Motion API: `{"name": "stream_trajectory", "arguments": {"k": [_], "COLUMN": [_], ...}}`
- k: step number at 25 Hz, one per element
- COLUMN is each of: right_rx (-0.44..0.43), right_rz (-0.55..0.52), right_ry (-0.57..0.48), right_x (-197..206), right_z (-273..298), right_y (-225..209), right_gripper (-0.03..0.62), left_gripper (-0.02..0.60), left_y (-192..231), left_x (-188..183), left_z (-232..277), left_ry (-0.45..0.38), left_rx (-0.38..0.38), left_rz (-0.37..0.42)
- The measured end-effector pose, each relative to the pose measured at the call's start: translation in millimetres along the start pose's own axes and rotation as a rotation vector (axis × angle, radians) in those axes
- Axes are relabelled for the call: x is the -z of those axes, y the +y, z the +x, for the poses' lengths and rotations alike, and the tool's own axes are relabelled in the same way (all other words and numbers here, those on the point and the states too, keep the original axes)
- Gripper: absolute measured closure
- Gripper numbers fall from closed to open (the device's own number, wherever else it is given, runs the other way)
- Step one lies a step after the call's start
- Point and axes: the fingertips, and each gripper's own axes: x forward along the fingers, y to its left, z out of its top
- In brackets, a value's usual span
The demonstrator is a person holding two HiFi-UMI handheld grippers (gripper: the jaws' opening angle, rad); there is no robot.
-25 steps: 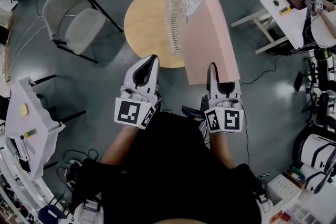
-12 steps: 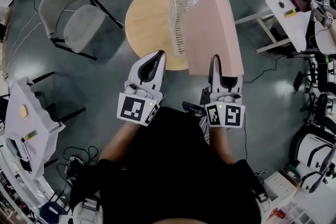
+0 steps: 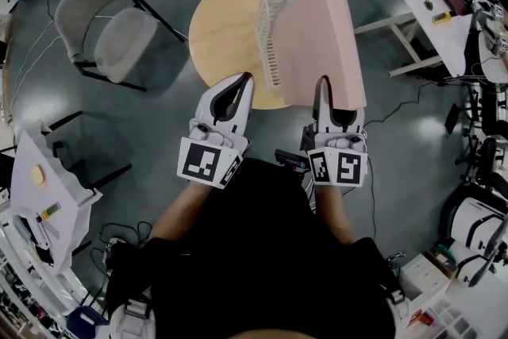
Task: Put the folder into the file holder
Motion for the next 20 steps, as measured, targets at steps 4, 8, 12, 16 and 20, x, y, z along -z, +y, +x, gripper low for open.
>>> {"name": "stream_trajectory", "arguments": {"k": [4,8,12,16,20], "right_rx": [0.003,-0.003,-0.011,-0.019,-0.018], "right_rz": [-0.018,-0.026,-0.031,-0.035,-0.040], "right_ry": [-0.011,-0.030,-0.033,-0.041,-0.045], "right_x": [6,12,20,24,29], "right_z": [10,17,26,31,39], "right_y": [-1,0,3,9,9], "right_gripper": [0.456,0.456,0.456,0.456,0.456], "left_gripper": [0.576,0.577,0.577,0.576,0.577], "left_y": [3,7,11,14,19], "left_x": [3,3,4,3,4], "left_z": [6,10,15,18,25], "left_ry": [0.004,0.006,0.014,0.019,0.021], "left_rx": [0.011,0.026,0.040,0.058,0.070], "left_rz": [-0.007,-0.008,-0.006,-0.008,-0.008]}}
